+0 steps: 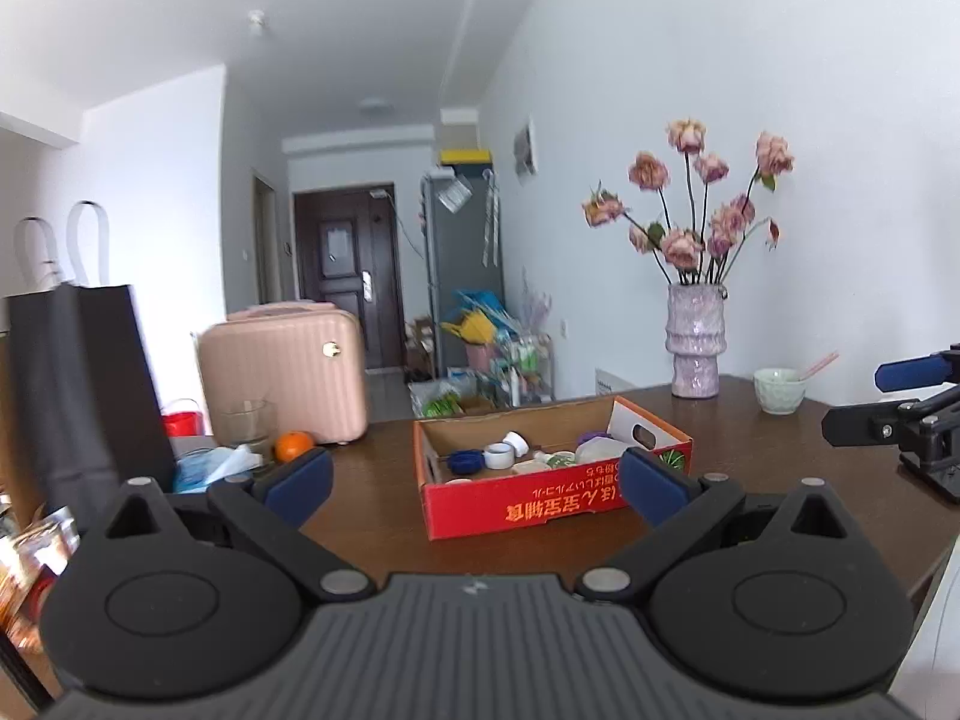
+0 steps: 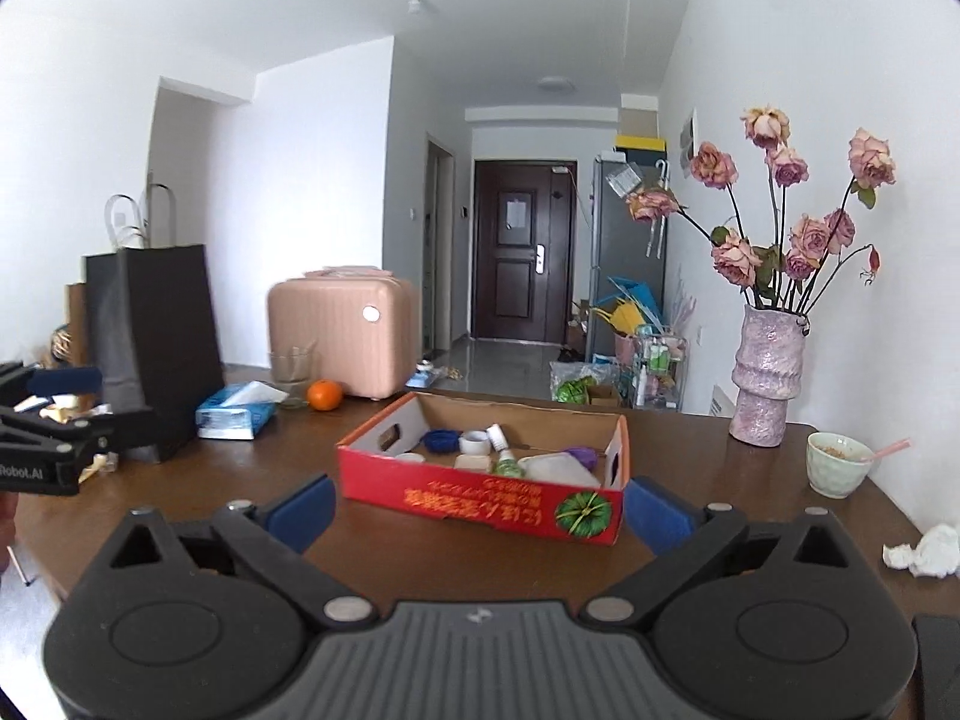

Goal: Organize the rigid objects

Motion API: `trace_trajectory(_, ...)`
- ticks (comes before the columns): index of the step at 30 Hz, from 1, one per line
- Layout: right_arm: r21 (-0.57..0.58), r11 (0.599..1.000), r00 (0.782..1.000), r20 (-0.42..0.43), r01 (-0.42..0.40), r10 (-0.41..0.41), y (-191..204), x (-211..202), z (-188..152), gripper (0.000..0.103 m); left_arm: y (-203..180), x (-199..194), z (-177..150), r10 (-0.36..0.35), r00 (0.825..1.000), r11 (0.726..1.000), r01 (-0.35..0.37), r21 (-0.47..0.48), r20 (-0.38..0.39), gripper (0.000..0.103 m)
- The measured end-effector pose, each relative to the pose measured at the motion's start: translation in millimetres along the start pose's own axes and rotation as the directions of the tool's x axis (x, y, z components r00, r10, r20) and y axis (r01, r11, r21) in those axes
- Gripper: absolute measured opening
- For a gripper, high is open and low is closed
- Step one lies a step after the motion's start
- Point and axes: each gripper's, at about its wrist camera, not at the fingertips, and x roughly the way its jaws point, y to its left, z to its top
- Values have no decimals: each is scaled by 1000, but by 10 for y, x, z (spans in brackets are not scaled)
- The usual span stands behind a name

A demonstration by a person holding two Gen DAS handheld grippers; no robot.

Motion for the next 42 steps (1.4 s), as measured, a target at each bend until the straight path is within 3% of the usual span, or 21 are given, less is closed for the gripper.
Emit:
trace_trajectory(2, -2, 1000, 1000, 9, -1, 1, 71, -195, -100, 103, 12, -309, -153, 3, 1000, 1000, -4, 11, 28, 103)
trace_trajectory(5, -38, 999, 1000, 24, -4, 5, 182, -481, -279, 103, -16, -636, -357, 97, 994, 995, -97, 2, 43, 103)
trace_trajectory(8, -54, 998, 1000, 5, 27, -27, 294, -660, -528, 103, -12, -900, -548, 116, 991, 993, -115, -21, 63, 103)
trace_trajectory(12, -60, 997, 999, -13, 51, -52, 506, -980, -909, 103, -20, -1147, -762, 65, 998, 988, -68, -136, -26, 103)
trace_trajectory(14, -66, 995, 997, -8, 70, -70, 594, -1163, -1076, 103, -110, -1223, -841, 35, 999, 994, -39, -104, -33, 103)
trace_trajectory(17, -60, 997, 998, -48, 49, -52, 691, -1321, -1262, 103, -217, -1245, -909, 56, 998, 997, -58, -42, -34, 103)
trace_trajectory(23, 1, 999, 998, -49, 36, -35, 709, -1305, -1257, 103, -221, -1266, -926, 66, 997, 996, -68, -52, -39, 103)
trace_trajectory(42, 23, 998, 997, -31, 65, -65, 673, -1310, -1244, 103, -198, -1237, -907, 37, 999, 998, -39, -45, -40, 103)
